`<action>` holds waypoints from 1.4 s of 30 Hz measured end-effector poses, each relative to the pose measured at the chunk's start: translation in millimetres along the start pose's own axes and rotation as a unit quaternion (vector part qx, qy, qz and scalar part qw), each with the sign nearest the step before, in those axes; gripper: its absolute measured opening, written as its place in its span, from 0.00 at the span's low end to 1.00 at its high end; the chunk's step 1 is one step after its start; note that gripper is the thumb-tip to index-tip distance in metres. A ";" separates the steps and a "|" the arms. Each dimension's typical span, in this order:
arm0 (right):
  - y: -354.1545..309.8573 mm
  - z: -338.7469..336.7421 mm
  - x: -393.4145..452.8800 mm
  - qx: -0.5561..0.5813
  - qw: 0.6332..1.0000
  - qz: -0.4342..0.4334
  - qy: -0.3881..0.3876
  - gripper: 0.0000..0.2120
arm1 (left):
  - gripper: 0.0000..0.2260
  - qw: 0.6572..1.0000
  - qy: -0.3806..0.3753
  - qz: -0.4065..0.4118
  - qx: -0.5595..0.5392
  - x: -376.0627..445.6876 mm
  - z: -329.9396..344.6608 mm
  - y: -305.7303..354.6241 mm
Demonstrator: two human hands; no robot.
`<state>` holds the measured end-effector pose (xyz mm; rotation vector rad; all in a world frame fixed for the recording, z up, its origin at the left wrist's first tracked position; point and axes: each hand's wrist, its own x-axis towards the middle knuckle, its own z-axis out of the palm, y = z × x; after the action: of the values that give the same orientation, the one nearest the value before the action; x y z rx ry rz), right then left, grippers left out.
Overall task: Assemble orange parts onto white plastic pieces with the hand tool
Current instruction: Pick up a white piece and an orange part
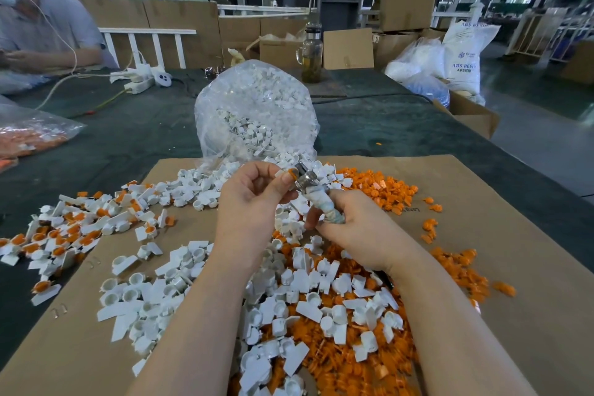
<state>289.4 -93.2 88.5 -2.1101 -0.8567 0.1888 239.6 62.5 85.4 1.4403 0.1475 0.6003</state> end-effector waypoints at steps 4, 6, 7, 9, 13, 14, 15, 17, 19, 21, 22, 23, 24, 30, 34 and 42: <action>0.8 0.7 1.6 -0.033 0.999 0.001 0.005 0.12 | 0.03 1.000 0.002 -0.006 0.001 0.3 0.1 -0.1; 1.8 0.9 2.0 -0.035 0.999 0.000 0.004 0.12 | 0.03 1.000 0.003 -0.014 0.004 0.9 0.1 0.1; 2.2 1.5 2.3 -0.041 0.999 -0.001 0.006 0.11 | 0.03 1.000 0.003 -0.022 0.004 1.4 0.4 0.2; 3.6 3.6 3.2 -0.072 0.997 0.000 0.017 0.05 | 0.03 0.999 0.011 -0.050 -0.013 1.0 0.1 1.3; 7.5 5.8 4.7 -0.129 0.990 0.014 0.055 0.04 | 0.07 0.956 0.143 -0.173 -0.188 3.3 -13.2 6.7; 8.4 5.4 4.9 -0.130 0.989 0.021 0.063 0.04 | 0.08 0.930 0.192 -0.200 -0.240 5.7 -19.9 7.5; 9.2 4.9 4.7 -0.131 0.989 0.027 0.070 0.04 | 0.08 0.904 0.237 -0.218 -0.282 8.1 -26.6 8.4; 12.3 4.3 5.1 -0.143 0.986 0.033 0.076 0.03 | 0.10 0.856 0.302 -0.231 -0.350 13.0 -39.1 7.9; 14.4 5.0 5.5 -0.166 0.982 0.031 0.081 0.04 | 0.10 0.827 0.334 -0.217 -0.398 16.2 -48.8 6.4; 15.8 6.3 5.4 -0.181 0.979 0.026 0.084 0.07 | 0.10 0.808 0.349 -0.194 -0.433 18.4 -55.2 4.7; 16.3 7.1 5.3 -0.184 0.979 0.024 0.085 0.09 | 0.10 0.804 0.352 -0.184 -0.444 19.1 -57.3 4.8; 16.4 7.5 5.3 -0.185 0.979 0.025 0.086 0.09 | 0.10 0.801 0.351 -0.175 -0.452 19.7 -58.5 4.9; 16.4 7.8 5.2 -0.187 0.978 0.027 0.085 0.08 | 0.11 0.801 0.349 -0.168 -0.457 19.6 -58.9 4.4; 13.5 6.7 4.5 -0.200 0.973 0.027 0.114 0.10 | 0.14 0.912 0.202 -0.226 -0.277 11.5 -43.6 10.1; 7.2 8.3 4.0 -0.225 0.967 -0.001 0.122 0.07 | 0.28 0.967 -0.039 -0.241 -0.069 0.7 -13.6 13.0; -2.7 16.7 4.8 -0.262 0.953 -0.091 0.122 0.15 | 0.11 0.978 -0.123 -0.142 -0.094 -5.4 -3.1 0.2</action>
<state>284.8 -78.3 80.5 -2.4488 -1.0238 -0.4361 233.5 62.8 83.8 1.2689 0.0962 0.1928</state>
